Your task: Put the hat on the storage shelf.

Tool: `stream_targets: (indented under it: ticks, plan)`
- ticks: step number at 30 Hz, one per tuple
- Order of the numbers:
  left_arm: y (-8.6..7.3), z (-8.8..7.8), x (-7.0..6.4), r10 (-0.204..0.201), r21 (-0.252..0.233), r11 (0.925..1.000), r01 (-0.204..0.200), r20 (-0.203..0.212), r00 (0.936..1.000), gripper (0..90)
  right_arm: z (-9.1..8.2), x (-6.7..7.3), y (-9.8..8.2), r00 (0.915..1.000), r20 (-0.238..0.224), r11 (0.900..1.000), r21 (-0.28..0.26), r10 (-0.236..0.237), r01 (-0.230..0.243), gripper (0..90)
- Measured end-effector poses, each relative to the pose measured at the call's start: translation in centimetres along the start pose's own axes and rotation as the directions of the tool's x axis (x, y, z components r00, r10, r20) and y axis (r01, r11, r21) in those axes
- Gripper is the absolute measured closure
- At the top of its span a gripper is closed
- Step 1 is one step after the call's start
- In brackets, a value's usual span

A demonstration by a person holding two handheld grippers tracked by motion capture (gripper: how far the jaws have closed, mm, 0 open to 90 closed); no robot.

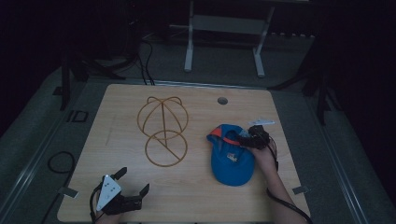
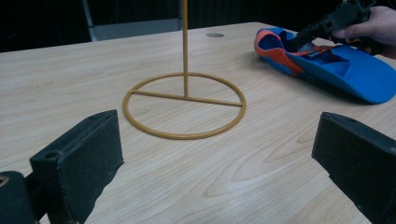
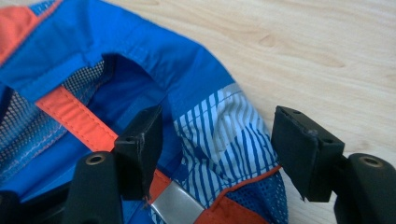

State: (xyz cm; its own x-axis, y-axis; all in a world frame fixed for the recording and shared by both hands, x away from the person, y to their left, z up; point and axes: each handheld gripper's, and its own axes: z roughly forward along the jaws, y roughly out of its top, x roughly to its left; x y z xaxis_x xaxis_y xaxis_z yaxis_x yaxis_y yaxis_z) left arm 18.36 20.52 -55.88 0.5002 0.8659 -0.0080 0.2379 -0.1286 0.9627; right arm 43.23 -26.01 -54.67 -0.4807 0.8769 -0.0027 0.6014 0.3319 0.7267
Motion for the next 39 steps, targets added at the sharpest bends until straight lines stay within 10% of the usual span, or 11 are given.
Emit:
stream_targets:
  ticks: [7,17,39]
  plan:
    - [0.0,0.0,0.0,0.003,0.006,1.0,-0.003,0.0,1.0,2.1,1.0,0.2,-0.7,0.9999,-0.008,0.999,0.035,-0.014,0.014,39.8]
    - [0.0,0.1,0.1,0.002,0.015,0.9999,-0.002,-0.018,0.9998,2.1,0.7,1.0,-0.5,0.9931,-0.076,0.995,0.044,-0.09,0.093,81.4]
    - [-0.1,0.4,0.0,0.017,0.04,0.9991,-0.015,-0.041,0.999,2.1,-4.7,2.6,2.2,0.9925,-0.033,0.988,-0.108,-0.118,0.114,84.6]
